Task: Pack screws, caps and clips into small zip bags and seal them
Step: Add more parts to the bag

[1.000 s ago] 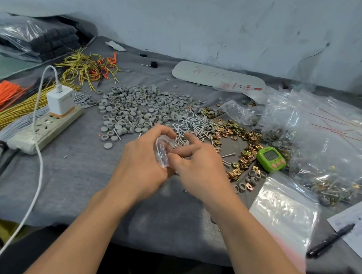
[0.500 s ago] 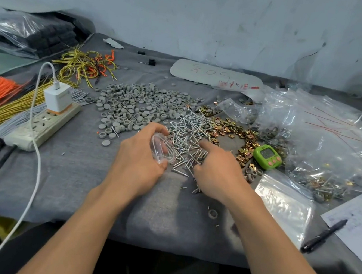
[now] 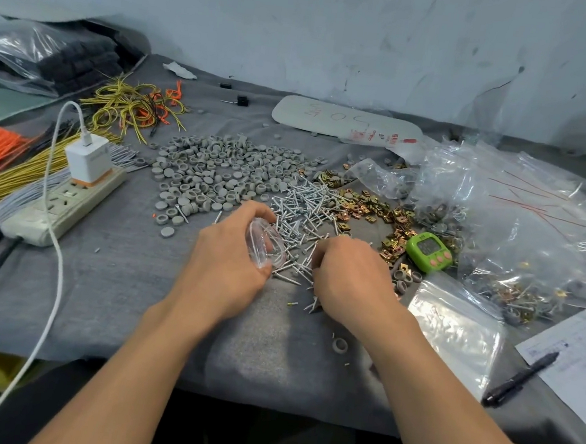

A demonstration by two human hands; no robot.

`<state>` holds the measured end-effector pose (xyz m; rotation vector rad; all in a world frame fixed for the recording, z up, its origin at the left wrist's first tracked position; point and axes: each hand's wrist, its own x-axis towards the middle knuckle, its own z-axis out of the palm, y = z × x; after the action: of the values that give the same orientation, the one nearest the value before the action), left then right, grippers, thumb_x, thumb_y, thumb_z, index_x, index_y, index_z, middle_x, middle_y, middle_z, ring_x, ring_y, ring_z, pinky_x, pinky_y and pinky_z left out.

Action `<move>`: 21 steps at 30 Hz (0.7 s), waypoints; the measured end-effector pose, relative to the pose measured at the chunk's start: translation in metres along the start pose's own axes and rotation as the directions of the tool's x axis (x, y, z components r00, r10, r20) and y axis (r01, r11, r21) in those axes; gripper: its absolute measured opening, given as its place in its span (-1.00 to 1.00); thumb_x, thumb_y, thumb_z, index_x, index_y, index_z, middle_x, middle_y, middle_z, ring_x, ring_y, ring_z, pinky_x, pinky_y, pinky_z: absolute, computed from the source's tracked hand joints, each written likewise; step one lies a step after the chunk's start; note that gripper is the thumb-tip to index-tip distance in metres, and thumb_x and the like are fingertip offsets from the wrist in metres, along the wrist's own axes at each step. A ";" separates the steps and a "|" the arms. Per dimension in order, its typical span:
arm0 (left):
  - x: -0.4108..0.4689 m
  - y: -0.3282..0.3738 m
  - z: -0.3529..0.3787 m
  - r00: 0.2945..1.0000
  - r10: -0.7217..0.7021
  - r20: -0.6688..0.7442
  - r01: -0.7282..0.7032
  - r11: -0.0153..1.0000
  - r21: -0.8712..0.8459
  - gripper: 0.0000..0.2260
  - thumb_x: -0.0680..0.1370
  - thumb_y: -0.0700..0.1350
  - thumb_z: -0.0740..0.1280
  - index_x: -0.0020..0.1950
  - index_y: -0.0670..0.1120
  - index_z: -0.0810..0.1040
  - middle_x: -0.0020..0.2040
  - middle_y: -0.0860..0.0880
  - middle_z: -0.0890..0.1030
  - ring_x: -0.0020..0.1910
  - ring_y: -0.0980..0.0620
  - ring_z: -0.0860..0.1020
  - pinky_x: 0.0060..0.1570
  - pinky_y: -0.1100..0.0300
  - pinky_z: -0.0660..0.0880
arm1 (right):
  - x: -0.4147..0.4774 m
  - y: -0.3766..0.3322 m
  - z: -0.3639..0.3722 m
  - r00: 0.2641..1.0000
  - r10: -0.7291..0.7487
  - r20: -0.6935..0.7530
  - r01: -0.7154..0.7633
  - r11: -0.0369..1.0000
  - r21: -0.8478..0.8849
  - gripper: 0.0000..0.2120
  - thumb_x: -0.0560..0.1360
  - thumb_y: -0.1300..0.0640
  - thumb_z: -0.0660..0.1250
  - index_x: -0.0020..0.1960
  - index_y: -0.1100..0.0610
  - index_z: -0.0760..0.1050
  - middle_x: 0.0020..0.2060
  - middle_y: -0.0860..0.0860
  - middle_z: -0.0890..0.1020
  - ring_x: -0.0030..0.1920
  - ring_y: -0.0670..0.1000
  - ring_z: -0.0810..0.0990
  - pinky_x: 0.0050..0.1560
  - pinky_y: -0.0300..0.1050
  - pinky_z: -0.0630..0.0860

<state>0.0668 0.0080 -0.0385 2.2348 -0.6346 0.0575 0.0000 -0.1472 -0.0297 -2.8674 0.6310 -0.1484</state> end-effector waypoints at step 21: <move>-0.005 0.007 -0.001 0.996 0.023 0.081 -0.025 0.999 0.022 -0.38 0.34 -0.20 0.42 0.26 0.33 0.39 -0.19 0.10 0.66 -0.13 0.00 0.62 -0.10 0.00 0.59 | -0.014 -0.023 -0.007 0.893 -0.448 -0.053 0.400 0.732 0.552 -0.78 0.44 0.43 0.23 -0.25 0.18 0.54 -0.33 0.06 0.59 -0.27 0.11 0.52 -0.19 0.02 0.49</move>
<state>0.0601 0.0073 -0.0340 2.2612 -0.7078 -0.0140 -0.0038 -0.1217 -0.0189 -2.3714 -0.1057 -0.2317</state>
